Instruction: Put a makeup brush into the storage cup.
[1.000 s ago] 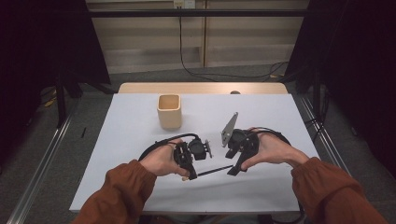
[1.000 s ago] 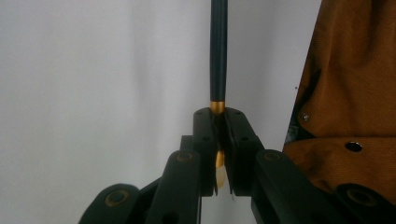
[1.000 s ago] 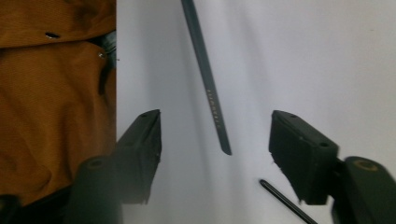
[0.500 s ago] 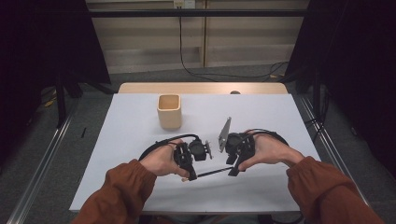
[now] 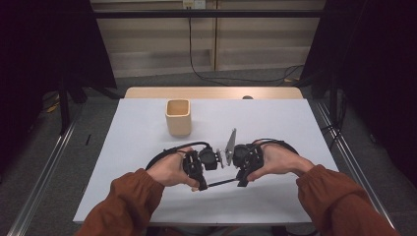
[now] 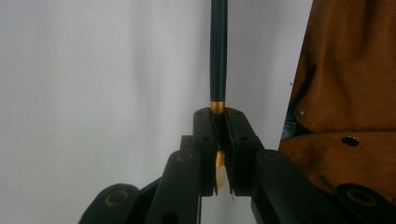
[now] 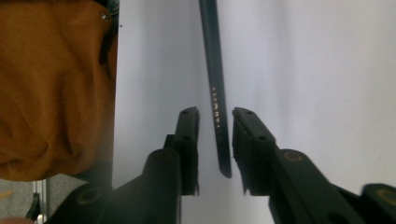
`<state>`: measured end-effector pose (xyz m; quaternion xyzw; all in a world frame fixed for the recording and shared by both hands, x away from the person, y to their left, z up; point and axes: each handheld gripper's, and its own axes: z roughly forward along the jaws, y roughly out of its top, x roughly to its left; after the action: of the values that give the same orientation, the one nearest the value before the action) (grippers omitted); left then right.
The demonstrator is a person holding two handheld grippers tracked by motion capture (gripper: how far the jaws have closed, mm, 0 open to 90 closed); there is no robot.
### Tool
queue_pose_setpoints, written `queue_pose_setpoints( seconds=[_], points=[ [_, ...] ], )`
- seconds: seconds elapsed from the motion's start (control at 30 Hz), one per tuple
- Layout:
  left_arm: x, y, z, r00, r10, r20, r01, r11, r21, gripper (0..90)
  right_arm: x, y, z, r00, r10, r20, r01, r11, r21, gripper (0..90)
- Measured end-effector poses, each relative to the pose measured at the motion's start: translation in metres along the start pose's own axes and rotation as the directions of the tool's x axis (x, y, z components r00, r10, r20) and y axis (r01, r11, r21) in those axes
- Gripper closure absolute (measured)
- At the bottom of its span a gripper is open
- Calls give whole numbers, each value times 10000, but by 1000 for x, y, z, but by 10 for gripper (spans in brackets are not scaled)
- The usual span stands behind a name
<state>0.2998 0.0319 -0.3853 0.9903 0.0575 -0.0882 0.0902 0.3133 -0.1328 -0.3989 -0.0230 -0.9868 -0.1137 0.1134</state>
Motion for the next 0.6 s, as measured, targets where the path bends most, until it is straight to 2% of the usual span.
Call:
queue_pose_setpoints(
  seconds=[0.13, 0.17, 0.2, 0.23, 0.27, 0.3, 0.33, 0.37, 0.4, 0.43, 0.5, 0.53, 0.57, 0.6],
  points=[
    [-1, -1, 2, 9999, -115, -23, 115, 9999, -63, 842, 0, 1, 0, 10000, 0, -8, 0, 9999, -114, 796],
    [0, 0, 2, 10000, 82, 21, -83, 10000, 51, 842, 0, 1, 0, 10000, -7, -2, 7, 9999, -112, 802],
    [0, 0, 2, 10000, 36, 74, -36, 10000, 6, 842, 0, 1, 0, 10000, -28, 2, 28, 9999, -117, 805],
    [2, 0, 3, 9996, 259, 132, -260, 9997, 41, 841, 0, 1, 1, 9999, -110, 4, 110, 9999, -120, 815],
    [0, 0, 4, 9999, 24, 114, -23, 10000, -51, 841, 0, 1, 1, 10000, -91, 20, 92, 9999, -127, 830],
    [4, 2, 2, 9981, 612, 40, -613, 9978, 246, 841, 0, 1, 1, 10000, -71, -13, 71, 9998, -166, 837],
    [2, 1, 3, 9996, 265, 6, -265, 9995, 166, 841, 0, 1, 0, 9999, -120, -18, 120, 9998, -147, 841],
    [2, 1, 2, 9996, 263, 142, -265, 9995, 159, 841, 1, 1, 0, 10000, -29, -19, 29, 9999, -149, 843],
    [2, 0, 2, 9995, 303, 6, -303, 9995, 93, 840, 0, 0, 0, 9999, -149, -65, 148, 9997, -189, 846],
    [1, 0, 3, 10000, 61, 73, -60, 9999, -123, 839, 0, -1, 0, 9999, -121, -120, 119, 9998, -173, 848],
    [2, 0, 2, 9995, 303, 93, -304, 9995, 84, 838, 1, -1, 1, 9997, -202, -116, 200, 9997, -170, 851],
    [2, 0, 2, 9994, 332, 43, -332, 9994, 42, 837, 1, -1, 1, 9996, -269, -74, 267, 9994, -222, 852],
    [1, 0, 2, 9996, 178, 216, -178, 9998, -32, 835, 1, -2, 2, 9995, -320, -72, 318, 9992, -259, 852],
    [-1, -1, 3, 9997, 219, 73, -218, 9996, -173, 835, 1, -2, 2, 9994, -327, -115, 324, 9991, -260, 852]
  ],
)
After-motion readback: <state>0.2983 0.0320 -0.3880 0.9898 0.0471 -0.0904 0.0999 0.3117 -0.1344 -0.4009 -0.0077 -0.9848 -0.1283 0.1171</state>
